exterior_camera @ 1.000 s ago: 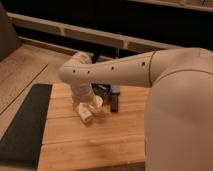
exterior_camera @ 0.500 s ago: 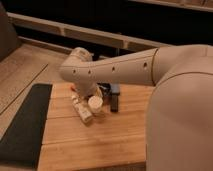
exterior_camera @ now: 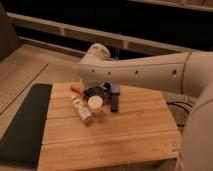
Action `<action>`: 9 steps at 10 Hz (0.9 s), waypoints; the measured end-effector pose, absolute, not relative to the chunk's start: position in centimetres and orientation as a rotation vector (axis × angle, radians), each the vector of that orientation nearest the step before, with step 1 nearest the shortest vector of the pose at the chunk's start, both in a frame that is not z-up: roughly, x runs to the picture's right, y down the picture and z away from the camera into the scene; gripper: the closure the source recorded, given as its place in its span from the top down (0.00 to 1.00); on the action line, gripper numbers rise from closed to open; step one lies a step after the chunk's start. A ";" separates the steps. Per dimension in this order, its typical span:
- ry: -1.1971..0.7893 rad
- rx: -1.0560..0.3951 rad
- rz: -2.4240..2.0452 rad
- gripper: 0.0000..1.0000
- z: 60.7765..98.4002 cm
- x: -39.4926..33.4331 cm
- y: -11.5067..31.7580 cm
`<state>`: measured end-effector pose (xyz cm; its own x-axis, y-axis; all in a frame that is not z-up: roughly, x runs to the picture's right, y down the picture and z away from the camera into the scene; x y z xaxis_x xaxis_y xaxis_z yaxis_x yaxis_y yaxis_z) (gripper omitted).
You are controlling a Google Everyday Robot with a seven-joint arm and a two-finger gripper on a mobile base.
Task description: Push the ceramic bowl across the table
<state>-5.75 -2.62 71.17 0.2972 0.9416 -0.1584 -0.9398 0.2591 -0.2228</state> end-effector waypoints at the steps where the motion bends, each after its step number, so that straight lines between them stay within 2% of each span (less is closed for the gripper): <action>1: -0.024 -0.294 1.280 0.65 71.1 -5.6 -2.9; 4: -0.011 -0.285 1.271 0.65 71.5 -5.4 -2.7; 6: 0.059 -0.253 1.318 0.65 74.3 -1.4 -1.6; 9: 0.023 -0.306 1.398 0.65 79.3 0.2 -0.1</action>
